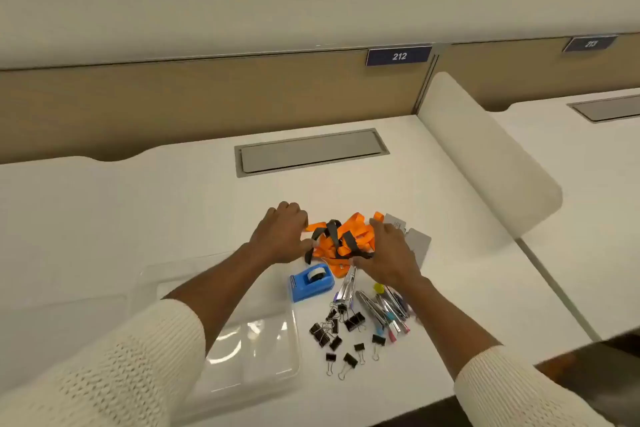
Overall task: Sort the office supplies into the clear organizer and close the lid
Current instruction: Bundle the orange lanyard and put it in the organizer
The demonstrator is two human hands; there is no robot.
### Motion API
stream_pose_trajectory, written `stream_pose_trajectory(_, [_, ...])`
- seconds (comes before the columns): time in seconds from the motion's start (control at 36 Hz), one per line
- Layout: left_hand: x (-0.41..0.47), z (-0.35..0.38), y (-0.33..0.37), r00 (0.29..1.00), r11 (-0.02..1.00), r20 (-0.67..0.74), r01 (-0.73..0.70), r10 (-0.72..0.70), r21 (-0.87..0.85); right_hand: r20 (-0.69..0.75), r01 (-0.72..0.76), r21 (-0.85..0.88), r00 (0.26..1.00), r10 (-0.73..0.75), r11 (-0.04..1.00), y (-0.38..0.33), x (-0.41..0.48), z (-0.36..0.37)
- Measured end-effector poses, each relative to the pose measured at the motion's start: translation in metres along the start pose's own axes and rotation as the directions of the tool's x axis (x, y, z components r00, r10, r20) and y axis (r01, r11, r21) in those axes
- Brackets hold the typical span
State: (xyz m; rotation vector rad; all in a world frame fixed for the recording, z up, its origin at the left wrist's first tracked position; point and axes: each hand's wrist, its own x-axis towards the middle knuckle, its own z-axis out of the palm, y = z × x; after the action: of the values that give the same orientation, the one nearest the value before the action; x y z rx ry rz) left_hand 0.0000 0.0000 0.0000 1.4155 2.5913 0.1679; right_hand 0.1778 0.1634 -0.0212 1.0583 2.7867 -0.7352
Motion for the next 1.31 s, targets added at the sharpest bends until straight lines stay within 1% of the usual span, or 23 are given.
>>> stream_pose_trajectory(0.06, [0.017, 0.009, 0.006, 0.997, 0.998, 0.077, 0.035, -0.032, -0.047, 0.034, 0.0, -0.007, 0.999, 0.0, 1.0, 0.006, 0.013, -0.001])
stream_pose_trajectory(0.11, [0.029, 0.02, 0.012, 0.988, 0.994, 0.146, 0.063, -0.05, -0.084, 0.076, 0.025, -0.018, 0.997, -0.023, 1.0, 0.011, 0.026, 0.0])
stream_pose_trajectory(0.19, [0.044, 0.04, 0.014, 0.964, 0.984, 0.255, 0.108, -0.07, -0.139, 0.099, 0.076, -0.048, 0.993, -0.071, 0.996, 0.017, 0.043, 0.003])
stream_pose_trajectory(0.28, [0.049, 0.051, 0.016, 0.938, 0.974, 0.336, 0.152, -0.088, -0.17, 0.122, 0.137, -0.066, 0.984, -0.128, 0.988, 0.018, 0.053, 0.006])
stream_pose_trajectory(0.33, [0.052, 0.059, 0.017, 0.928, 0.97, 0.359, 0.17, -0.098, -0.174, 0.144, 0.17, -0.071, 0.977, -0.159, 0.983, 0.02, 0.059, 0.01])
stream_pose_trajectory(0.44, [0.058, 0.072, 0.017, 0.936, 0.978, 0.331, 0.166, -0.116, -0.128, 0.182, 0.2, -0.069, 0.966, -0.184, 0.977, 0.019, 0.064, 0.016])
stream_pose_trajectory(0.53, [0.065, 0.072, 0.016, 0.939, 0.972, 0.322, 0.177, -0.12, -0.155, 0.191, 0.197, -0.058, 0.964, -0.183, 0.979, 0.015, 0.068, 0.023])
stream_pose_trajectory(0.64, [0.068, 0.071, 0.019, 0.952, 0.961, 0.299, 0.146, -0.071, -0.235, 0.188, 0.255, -0.137, 0.955, -0.228, 0.957, 0.009, 0.069, 0.027])
stream_pose_trajectory(0.72, [0.068, 0.077, 0.022, 0.96, 0.975, 0.28, 0.092, -0.032, -0.203, 0.183, 0.269, -0.16, 0.954, -0.239, 0.95, 0.007, 0.073, 0.03])
stream_pose_trajectory(0.81, [0.069, 0.08, 0.027, 0.966, 0.977, 0.256, 0.076, -0.023, -0.201, 0.154, 0.276, -0.166, 0.956, -0.251, 0.947, 0.007, 0.079, 0.036])
stream_pose_trajectory(0.92, [0.07, 0.08, 0.035, 0.982, 0.97, 0.181, 0.09, -0.048, -0.228, 0.101, 0.26, -0.086, 0.963, -0.252, 0.962, 0.008, 0.087, 0.044])
stream_pose_trajectory(1.03, [0.07, 0.079, 0.036, 0.989, 0.937, 0.097, 0.135, -0.11, -0.321, 0.074, 0.191, 0.072, 0.978, -0.196, 0.979, 0.009, 0.093, 0.047])
stream_pose_trajectory(1.08, [0.07, 0.076, 0.035, 0.988, 0.905, 0.066, 0.153, -0.138, -0.397, 0.04, 0.166, 0.141, 0.984, -0.174, 0.976, 0.009, 0.094, 0.047])
stream_pose_trajectory(1.17, [0.07, 0.074, 0.033, 0.981, 0.853, 0.009, 0.175, -0.195, -0.491, -0.064, 0.177, 0.232, 0.984, -0.166, 0.957, 0.005, 0.093, 0.045])
stream_pose_trajectory(1.31, [0.065, 0.065, 0.028, 0.944, 0.746, -0.093, 0.187, -0.316, -0.639, -0.185, 0.189, 0.348, 0.974, -0.131, 0.918, -0.011, 0.09, 0.03])
